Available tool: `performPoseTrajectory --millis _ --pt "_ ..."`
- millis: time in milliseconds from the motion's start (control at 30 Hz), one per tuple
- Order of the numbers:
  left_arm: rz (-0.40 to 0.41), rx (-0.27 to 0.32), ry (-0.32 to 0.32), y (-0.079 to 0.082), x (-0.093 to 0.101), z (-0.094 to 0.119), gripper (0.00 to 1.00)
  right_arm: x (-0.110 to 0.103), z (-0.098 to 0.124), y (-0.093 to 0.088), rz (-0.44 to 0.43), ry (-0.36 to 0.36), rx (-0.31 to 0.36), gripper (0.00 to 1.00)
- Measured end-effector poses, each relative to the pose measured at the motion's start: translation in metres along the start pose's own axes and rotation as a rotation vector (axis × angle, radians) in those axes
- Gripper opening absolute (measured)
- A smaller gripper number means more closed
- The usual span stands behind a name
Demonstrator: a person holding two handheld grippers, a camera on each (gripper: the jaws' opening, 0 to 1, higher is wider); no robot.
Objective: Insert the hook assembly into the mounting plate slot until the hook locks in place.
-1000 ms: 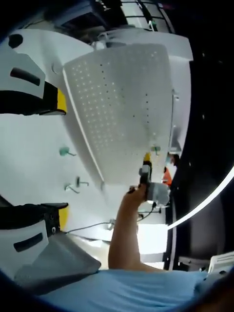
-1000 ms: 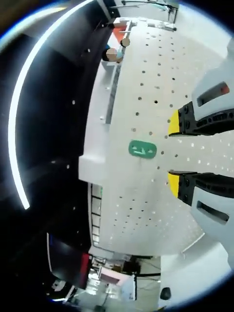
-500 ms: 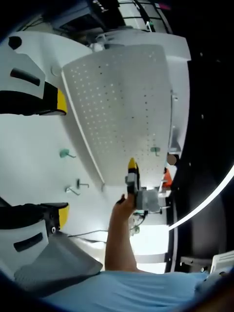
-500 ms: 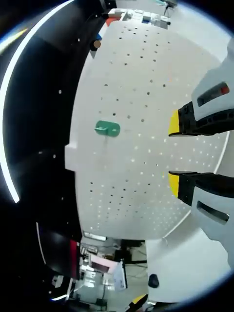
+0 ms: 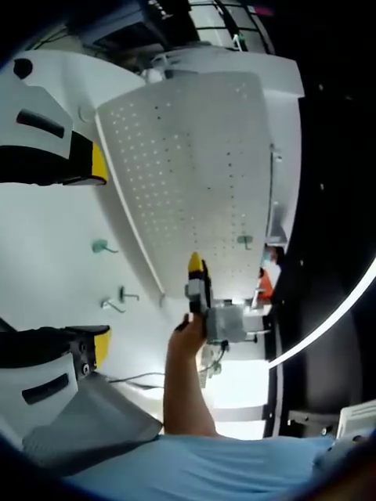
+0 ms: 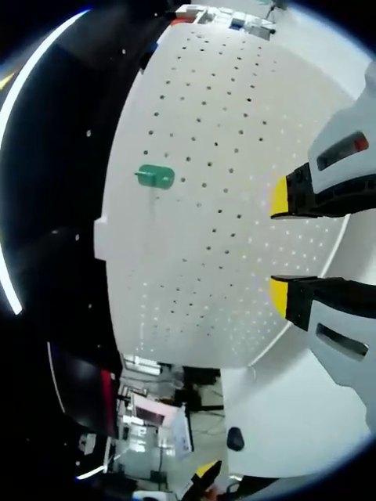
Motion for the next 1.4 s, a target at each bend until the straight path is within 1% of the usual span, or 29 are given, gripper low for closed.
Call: performPoseTrajectory --millis 133,267,433,633,767,933,1133,1400 --pt "-0.002 0.007 -0.007 0.001 0.001 0.0 0.75 -0.005 0.002 -0.002 -0.01 0.012 -0.019 0.29" --pt "-0.008 0.011 -0.014 0.002 0.002 0.0 0.75 -0.015 0.003 -0.009 -0.022 0.042 -0.065 0.29" --pt "-0.01 0.023 -0.019 0.003 0.003 0.001 0.75 -0.027 0.005 -0.015 -0.028 0.076 -0.099 0.29" --pt "-0.014 0.034 -0.026 0.005 0.004 0.001 0.75 -0.036 0.007 -0.02 -0.043 0.105 -0.134 0.29" --pt "-0.021 0.033 -0.032 0.005 0.005 0.001 0.75 -0.041 0.009 -0.024 -0.065 0.119 -0.172 0.29" --pt "-0.031 0.027 -0.043 0.005 0.007 0.0 0.75 -0.047 0.009 -0.027 -0.081 0.136 -0.196 0.27" --pt "-0.034 0.025 -0.051 0.005 0.008 0.0 0.75 -0.057 0.008 -0.038 -0.122 0.168 -0.26 0.25" --pt "-0.033 0.027 -0.049 0.005 0.008 0.0 0.75 -0.069 0.005 -0.05 -0.144 0.21 -0.328 0.22"
Point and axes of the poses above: the point that each gripper's makers call its tool centre point, and the gripper's own axes: z roughly backward along the fingers, x roughly to its right, y roughly out of its top, the point moved 8 cm from there along z, roughly backward along the fingers, and after that the axes turned 5 degrees about x, right-handed, at the moved point
